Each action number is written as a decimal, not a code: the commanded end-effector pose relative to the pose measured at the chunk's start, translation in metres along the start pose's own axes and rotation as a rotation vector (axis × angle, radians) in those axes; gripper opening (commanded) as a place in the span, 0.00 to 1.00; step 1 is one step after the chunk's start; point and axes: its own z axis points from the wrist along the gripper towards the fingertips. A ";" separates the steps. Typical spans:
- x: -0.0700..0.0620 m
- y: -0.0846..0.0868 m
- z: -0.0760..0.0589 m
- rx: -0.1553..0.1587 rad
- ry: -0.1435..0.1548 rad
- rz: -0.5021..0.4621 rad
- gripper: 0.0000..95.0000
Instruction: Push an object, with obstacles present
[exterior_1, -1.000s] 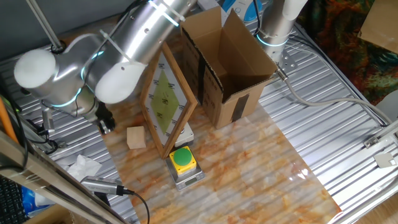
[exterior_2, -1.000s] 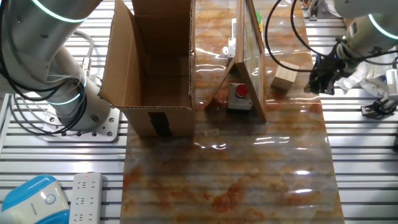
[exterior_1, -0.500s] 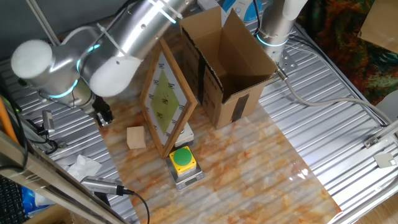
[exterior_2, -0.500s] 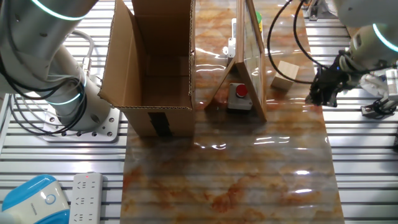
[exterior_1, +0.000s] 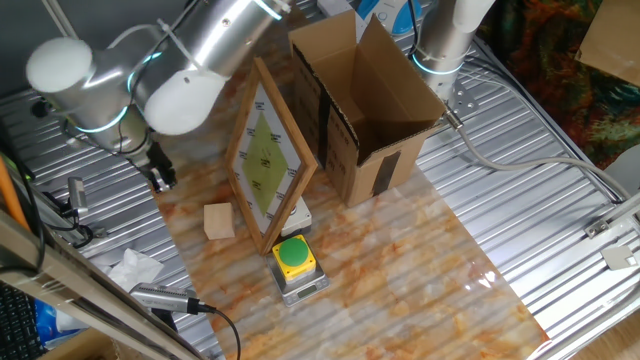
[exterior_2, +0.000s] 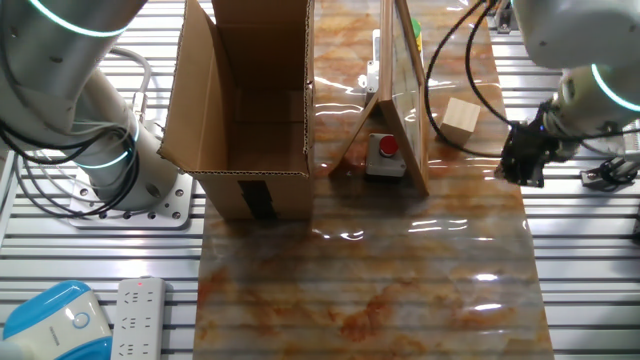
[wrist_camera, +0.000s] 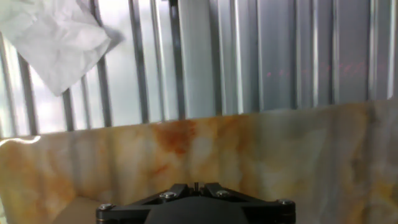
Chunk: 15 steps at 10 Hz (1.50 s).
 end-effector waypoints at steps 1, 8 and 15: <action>-0.025 0.002 0.011 -0.018 -0.007 0.017 0.00; -0.043 0.003 0.015 -0.029 -0.010 0.022 0.00; -0.009 0.013 0.009 -0.020 -0.004 0.047 0.00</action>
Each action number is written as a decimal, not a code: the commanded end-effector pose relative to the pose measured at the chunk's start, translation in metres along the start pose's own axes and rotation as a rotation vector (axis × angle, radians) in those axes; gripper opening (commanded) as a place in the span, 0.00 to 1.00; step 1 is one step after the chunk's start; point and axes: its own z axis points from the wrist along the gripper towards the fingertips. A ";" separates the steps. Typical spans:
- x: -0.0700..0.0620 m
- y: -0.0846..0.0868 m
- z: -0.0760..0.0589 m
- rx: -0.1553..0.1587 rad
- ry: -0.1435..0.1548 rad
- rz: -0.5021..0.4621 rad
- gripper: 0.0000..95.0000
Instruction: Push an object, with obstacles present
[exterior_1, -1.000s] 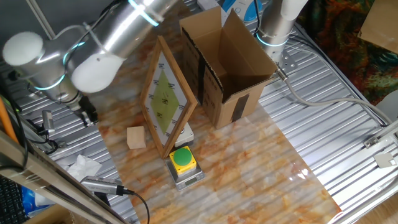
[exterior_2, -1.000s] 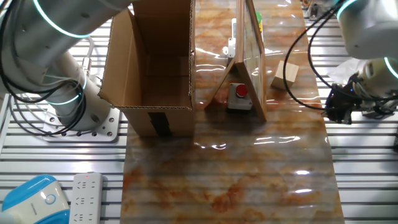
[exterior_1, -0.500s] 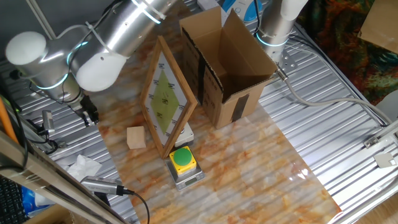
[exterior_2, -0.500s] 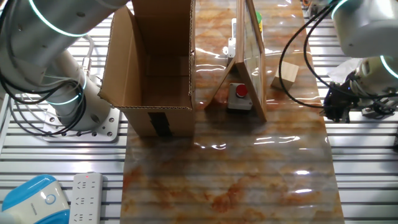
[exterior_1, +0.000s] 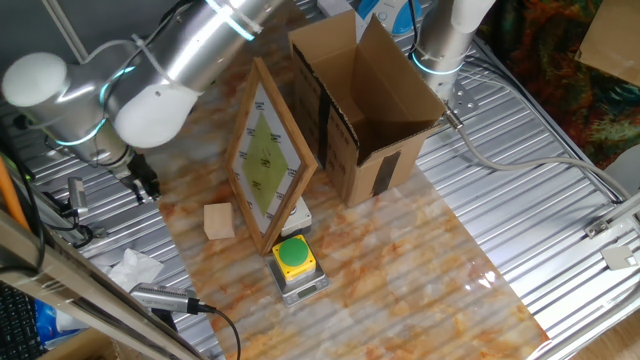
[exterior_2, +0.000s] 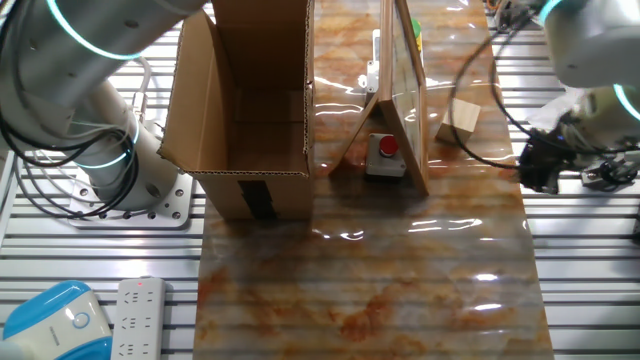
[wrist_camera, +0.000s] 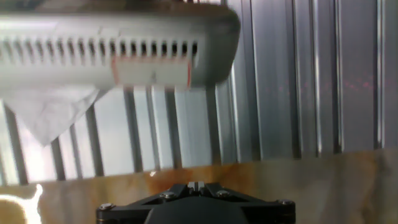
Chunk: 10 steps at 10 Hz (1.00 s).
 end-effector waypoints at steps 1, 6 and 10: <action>0.011 0.002 -0.001 0.000 0.002 0.005 0.00; 0.038 0.017 -0.002 0.010 -0.005 0.029 0.00; 0.053 0.026 -0.003 0.016 -0.015 0.039 0.00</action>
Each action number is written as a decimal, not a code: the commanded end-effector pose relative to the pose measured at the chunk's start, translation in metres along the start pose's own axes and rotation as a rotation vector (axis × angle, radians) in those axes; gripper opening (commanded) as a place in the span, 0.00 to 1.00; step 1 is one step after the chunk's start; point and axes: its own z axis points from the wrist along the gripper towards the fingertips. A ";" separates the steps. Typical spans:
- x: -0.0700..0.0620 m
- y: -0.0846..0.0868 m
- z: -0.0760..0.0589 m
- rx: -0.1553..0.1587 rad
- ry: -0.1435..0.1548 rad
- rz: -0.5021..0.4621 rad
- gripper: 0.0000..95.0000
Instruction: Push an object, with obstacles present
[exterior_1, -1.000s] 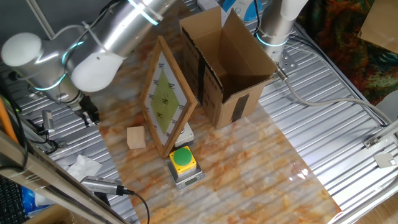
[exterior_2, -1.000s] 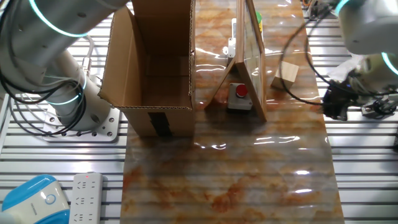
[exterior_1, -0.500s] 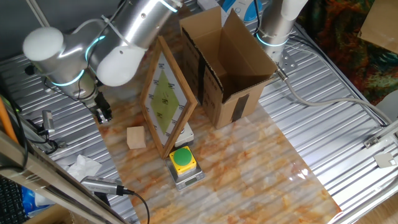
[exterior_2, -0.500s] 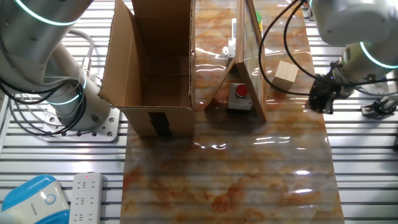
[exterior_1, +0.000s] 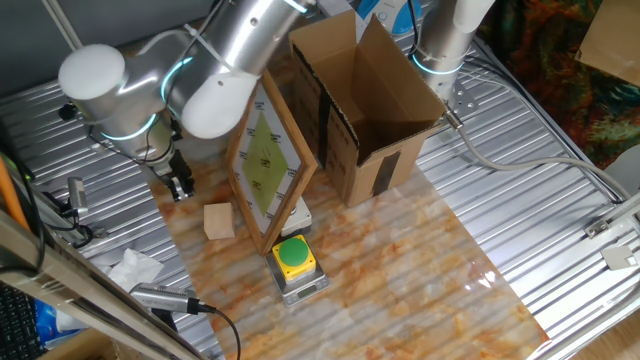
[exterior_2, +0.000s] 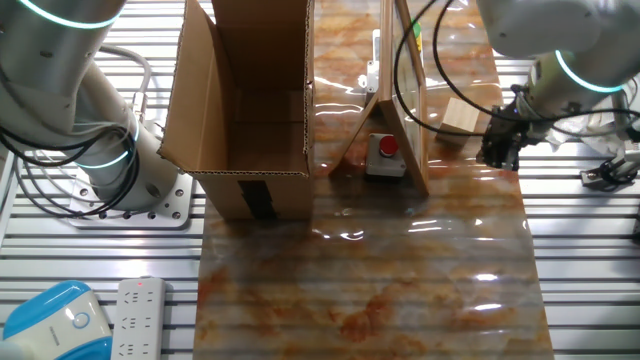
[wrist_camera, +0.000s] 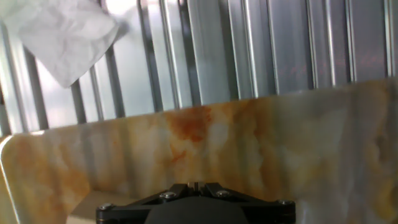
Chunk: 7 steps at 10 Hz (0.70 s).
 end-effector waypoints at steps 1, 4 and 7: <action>0.003 -0.001 0.000 -0.004 -0.002 -0.003 0.00; 0.003 0.000 0.000 0.000 -0.001 -0.008 0.00; 0.003 0.000 0.000 0.006 -0.001 -0.013 0.00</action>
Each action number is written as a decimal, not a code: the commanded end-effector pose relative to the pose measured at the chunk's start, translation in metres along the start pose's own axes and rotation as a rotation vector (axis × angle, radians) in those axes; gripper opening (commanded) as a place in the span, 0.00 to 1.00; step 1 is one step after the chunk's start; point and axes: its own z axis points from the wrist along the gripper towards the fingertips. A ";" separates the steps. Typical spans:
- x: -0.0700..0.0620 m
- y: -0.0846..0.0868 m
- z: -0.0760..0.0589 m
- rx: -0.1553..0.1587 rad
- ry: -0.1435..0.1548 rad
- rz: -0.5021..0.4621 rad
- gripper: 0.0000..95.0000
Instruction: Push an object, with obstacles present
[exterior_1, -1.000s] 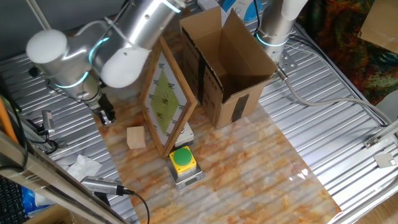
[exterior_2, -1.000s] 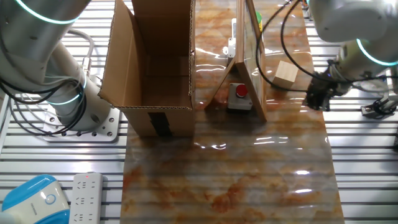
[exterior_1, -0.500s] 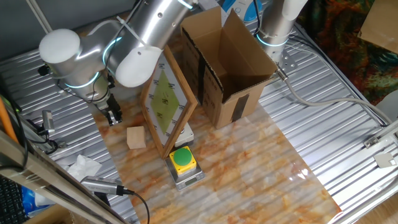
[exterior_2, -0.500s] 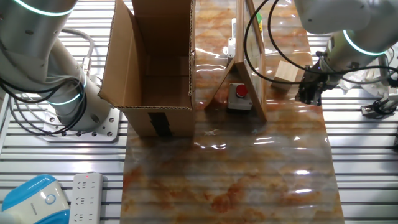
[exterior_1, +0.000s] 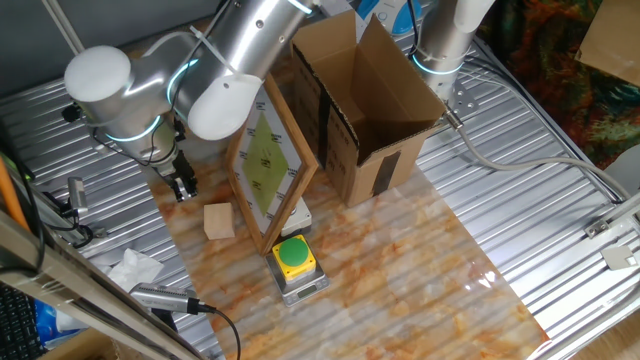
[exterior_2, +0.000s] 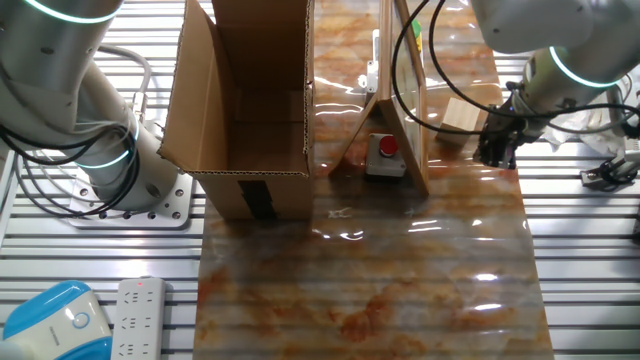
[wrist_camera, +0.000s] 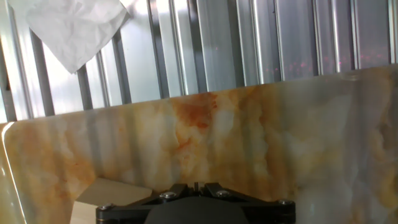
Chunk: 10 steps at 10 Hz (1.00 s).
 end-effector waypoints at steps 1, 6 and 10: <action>0.001 0.000 0.000 0.000 -0.005 -0.008 0.00; 0.001 0.000 0.000 -0.012 0.005 -0.034 0.00; 0.001 0.000 0.000 -0.015 0.006 -0.048 0.00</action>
